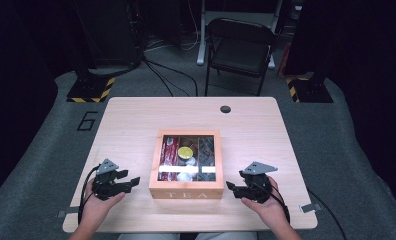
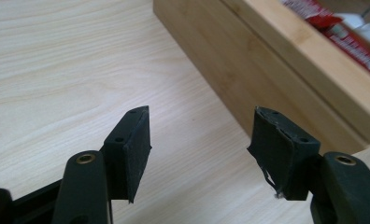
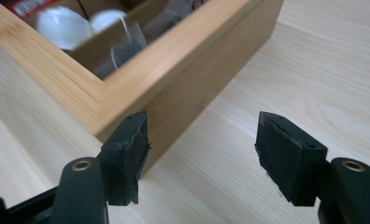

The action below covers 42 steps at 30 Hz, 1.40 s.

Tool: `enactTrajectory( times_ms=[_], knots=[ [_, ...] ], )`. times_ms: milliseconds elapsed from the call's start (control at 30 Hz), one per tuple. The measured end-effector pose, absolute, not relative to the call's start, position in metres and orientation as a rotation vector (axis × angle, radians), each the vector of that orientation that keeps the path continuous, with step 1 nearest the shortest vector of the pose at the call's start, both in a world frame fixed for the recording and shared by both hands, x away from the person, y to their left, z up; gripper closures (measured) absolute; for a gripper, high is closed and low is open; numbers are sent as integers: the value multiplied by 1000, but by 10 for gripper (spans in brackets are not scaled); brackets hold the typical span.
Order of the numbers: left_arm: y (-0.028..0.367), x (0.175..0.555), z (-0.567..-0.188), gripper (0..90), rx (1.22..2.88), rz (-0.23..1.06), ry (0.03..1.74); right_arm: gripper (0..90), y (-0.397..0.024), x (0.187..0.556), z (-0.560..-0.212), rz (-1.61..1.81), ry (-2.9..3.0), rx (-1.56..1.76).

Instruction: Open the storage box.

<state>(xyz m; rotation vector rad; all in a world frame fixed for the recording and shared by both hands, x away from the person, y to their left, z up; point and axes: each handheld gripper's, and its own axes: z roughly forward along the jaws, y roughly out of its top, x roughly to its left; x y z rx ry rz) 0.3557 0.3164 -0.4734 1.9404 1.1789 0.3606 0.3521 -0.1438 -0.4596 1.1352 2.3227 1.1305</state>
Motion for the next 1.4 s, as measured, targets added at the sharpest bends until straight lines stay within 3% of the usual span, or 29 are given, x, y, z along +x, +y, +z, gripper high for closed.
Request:
enactTrajectory(
  times_ms=[333,767,1400],
  knots=[
    [308,347,-457,387,1944,334,1120,349,-142,346,-447,1166,2302,1101],
    [303,324,-454,457,1923,284,1054,426,-133,331,-446,1211,2373,1001],
    [283,322,-478,558,2010,266,942,528,-121,330,-475,1182,2425,984]
  ],
)
